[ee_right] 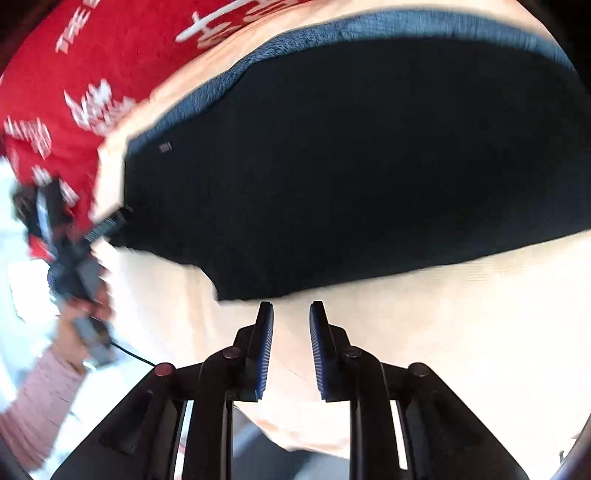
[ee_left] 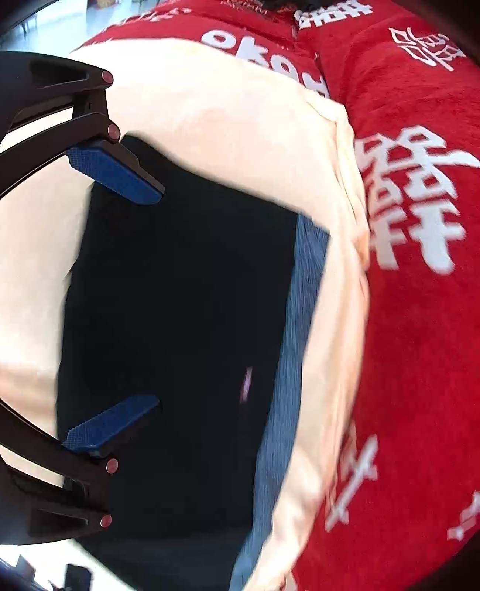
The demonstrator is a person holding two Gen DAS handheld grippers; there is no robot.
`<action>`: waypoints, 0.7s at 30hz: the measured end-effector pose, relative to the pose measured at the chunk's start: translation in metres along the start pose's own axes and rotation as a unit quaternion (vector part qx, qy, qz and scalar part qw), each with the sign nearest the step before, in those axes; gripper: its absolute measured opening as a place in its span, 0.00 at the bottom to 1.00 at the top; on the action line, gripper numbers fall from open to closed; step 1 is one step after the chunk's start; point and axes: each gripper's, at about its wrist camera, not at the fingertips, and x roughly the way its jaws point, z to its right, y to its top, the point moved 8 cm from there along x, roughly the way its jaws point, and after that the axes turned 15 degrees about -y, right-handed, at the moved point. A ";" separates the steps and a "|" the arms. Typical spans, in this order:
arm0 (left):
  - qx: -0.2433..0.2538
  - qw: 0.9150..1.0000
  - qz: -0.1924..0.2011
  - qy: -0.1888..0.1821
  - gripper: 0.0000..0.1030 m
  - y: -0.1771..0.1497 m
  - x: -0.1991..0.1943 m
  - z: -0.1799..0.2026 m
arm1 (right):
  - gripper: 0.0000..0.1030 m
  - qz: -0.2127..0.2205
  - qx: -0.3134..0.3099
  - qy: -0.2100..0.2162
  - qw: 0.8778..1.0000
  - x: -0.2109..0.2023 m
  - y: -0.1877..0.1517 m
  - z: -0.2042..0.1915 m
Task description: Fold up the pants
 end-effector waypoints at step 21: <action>0.009 0.998 -0.057 -0.033 1.00 -0.067 0.051 0.108 | 0.25 0.022 -0.069 -0.141 0.987 -0.001 0.049 0.039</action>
